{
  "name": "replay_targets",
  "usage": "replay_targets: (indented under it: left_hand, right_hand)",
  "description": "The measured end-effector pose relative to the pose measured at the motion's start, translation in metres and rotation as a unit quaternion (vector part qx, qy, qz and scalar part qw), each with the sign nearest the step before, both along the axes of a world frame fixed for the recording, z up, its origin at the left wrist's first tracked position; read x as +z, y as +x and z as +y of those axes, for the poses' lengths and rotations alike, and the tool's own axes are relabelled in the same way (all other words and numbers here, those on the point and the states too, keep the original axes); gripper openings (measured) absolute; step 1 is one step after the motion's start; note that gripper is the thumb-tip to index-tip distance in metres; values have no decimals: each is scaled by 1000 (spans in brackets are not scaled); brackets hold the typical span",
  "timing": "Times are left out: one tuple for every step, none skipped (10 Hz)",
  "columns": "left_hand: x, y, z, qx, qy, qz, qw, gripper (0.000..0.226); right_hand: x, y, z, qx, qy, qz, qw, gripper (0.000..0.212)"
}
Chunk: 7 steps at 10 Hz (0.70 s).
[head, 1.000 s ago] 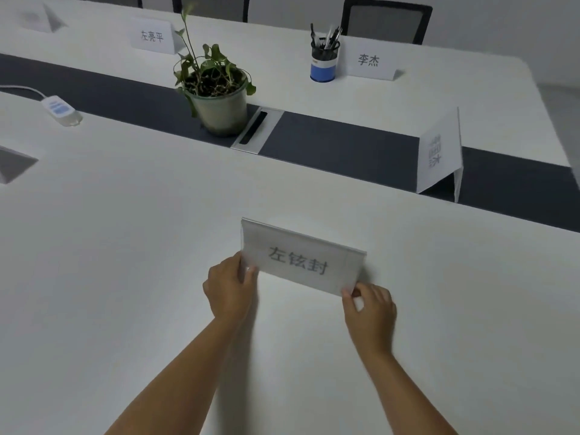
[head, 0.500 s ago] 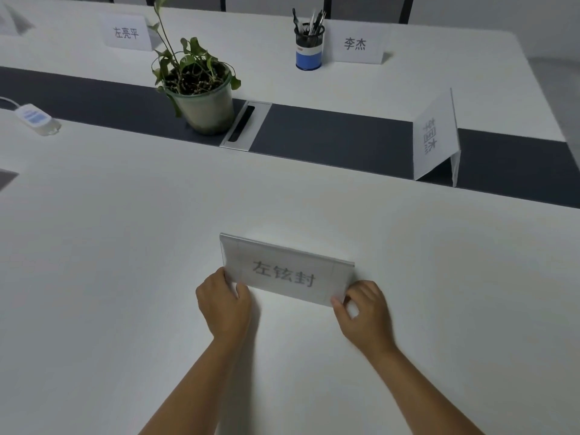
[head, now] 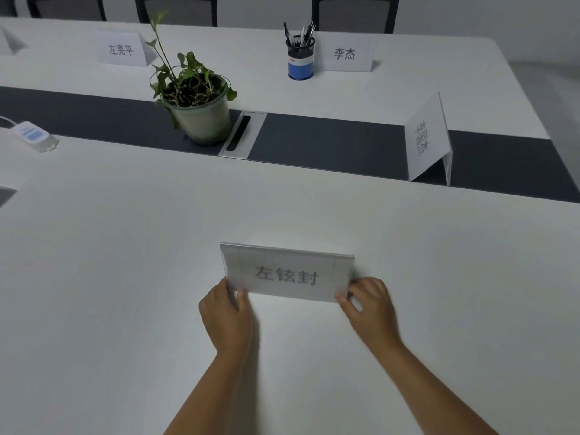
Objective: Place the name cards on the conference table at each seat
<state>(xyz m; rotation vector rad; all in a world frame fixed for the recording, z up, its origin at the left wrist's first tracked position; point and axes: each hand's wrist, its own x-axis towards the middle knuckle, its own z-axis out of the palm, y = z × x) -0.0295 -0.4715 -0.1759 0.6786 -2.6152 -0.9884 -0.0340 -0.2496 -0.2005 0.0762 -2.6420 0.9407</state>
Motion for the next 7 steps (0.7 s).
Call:
replay_targets:
  left_hand:
    - [1,-1,1,4,-2,-1,1000,8]
    - [3,0,1,10,-2,-8,1000,9]
    - [2,0,1,13,-3,-21,1000,13]
    - [2,1,0,14,4,-36,999,18]
    - [1,13,-3,-4,8,-62,998,28]
    - [4,31,-4,-11,13,-67,998,36]
    - [6,87,-7,-92,4,-38,995,44]
  right_hand:
    - [1,0,0,6,17,-1,1000,34]
    - [3,1,-1,7,35,-13,999,37]
    - [5,1,-1,6,45,-13,999,37]
    - [7,2,-2,10,49,-25,998,38]
    - [13,8,-3,7,39,-50,998,41]
    - [17,13,-4,-29,42,-60,997,45]
    - [9,56,-8,-63,38,-50,996,63]
